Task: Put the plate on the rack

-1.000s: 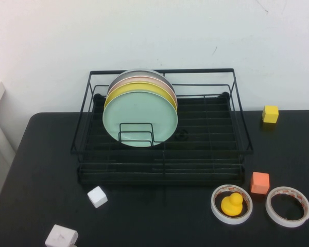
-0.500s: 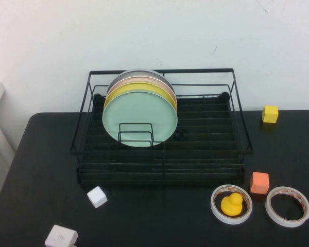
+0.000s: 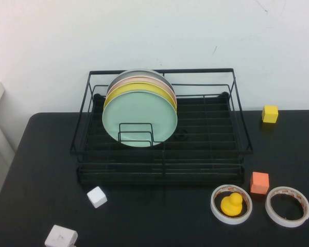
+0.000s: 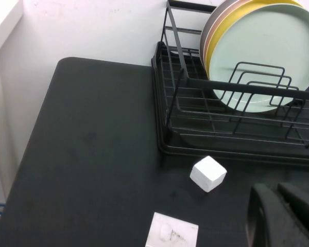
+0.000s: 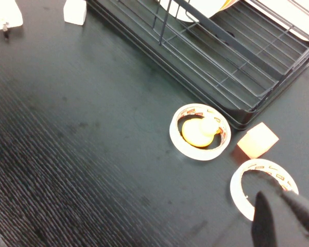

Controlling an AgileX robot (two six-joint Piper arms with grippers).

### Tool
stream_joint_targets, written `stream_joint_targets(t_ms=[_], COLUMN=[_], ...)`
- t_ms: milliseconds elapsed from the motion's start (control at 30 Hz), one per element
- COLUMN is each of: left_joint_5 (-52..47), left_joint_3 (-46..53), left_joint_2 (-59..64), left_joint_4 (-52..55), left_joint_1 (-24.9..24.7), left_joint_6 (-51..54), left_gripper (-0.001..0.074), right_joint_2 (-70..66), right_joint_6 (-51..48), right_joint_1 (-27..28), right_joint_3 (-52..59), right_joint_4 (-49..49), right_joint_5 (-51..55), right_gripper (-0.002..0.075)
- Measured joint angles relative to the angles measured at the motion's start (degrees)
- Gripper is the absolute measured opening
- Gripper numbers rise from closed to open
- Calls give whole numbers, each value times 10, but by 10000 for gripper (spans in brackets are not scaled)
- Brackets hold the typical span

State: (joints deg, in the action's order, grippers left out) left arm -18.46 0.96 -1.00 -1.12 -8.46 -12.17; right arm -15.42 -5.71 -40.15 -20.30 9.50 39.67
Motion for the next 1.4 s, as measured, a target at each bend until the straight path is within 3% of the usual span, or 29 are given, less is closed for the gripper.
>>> stream_joint_targets(t_ms=[333,500,800,933,1400], left_joint_5=[0,0,0,0,0], left_joint_3=[0,0,0,0,0], left_joint_2=[0,0,0,0,0], left_joint_4=[0,1,1,1,1], left_joint_1=[0,0,0,0,0], left_joint_6=[0,0,0,0,4], left_gripper=[-2,-2,-2,-2,-2], right_joint_2=[27,88,160,161,161], right_joint_6=[-4,-20,-31,-23,-21], right_joint_1=[22,135,395,468,487], right_joint_3=[0,23,203,218,219], right_joint_4=[0,1,-10,-32,-37], right_joint_5=[0,-30,-256,-282,-256], right_gripper=[-2,-2,-2,-2,-2])
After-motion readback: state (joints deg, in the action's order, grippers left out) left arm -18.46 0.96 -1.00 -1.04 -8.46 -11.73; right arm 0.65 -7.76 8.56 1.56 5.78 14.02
